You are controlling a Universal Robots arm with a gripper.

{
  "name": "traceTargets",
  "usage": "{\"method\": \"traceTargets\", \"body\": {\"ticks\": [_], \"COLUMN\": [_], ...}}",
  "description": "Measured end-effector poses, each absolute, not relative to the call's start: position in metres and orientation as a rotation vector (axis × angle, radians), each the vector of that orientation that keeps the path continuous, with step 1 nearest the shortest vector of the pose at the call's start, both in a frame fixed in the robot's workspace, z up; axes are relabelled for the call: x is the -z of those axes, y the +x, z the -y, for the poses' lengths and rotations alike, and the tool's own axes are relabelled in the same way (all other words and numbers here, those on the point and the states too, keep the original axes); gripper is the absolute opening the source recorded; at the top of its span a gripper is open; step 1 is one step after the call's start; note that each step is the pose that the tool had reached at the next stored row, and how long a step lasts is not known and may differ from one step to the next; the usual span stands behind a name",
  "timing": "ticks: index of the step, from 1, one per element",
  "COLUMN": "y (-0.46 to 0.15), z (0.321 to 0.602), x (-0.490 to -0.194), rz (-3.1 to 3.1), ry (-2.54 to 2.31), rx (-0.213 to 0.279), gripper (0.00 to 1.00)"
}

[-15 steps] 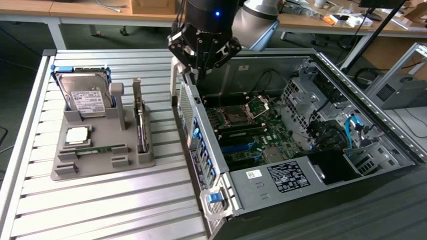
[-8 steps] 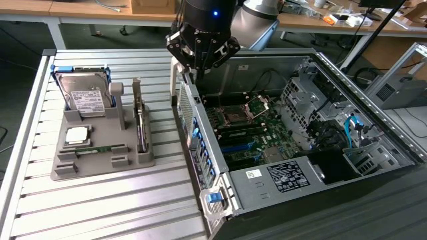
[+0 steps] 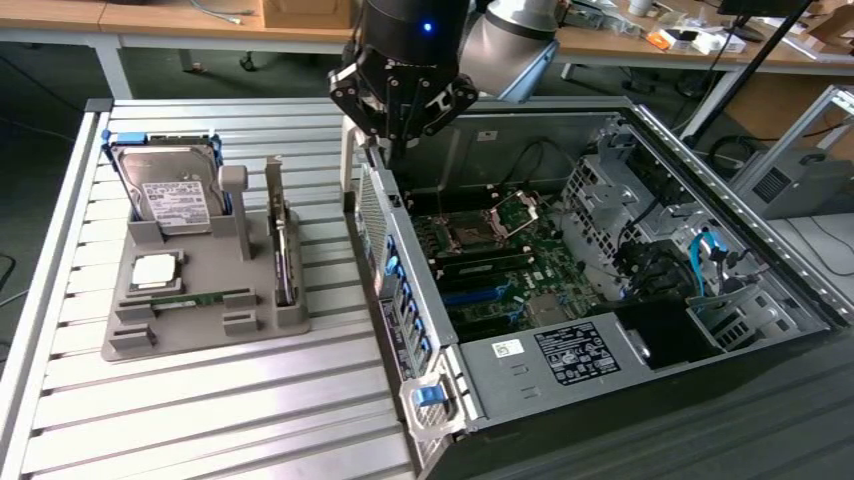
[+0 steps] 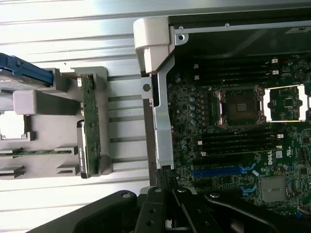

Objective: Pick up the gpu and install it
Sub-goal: 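Reach for the gpu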

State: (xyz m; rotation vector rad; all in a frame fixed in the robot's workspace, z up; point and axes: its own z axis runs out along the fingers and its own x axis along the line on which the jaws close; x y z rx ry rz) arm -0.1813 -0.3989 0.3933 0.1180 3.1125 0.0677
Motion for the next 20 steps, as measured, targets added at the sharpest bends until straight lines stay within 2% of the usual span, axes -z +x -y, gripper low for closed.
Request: {"method": "traceTargets", "body": {"ticks": [20], "y": [-0.1854], "z": [0.3989], "x": [-0.3933], "rz": [-3.112], "ry": [0.118], "rx": [-0.068], "gripper": [0.11]}}
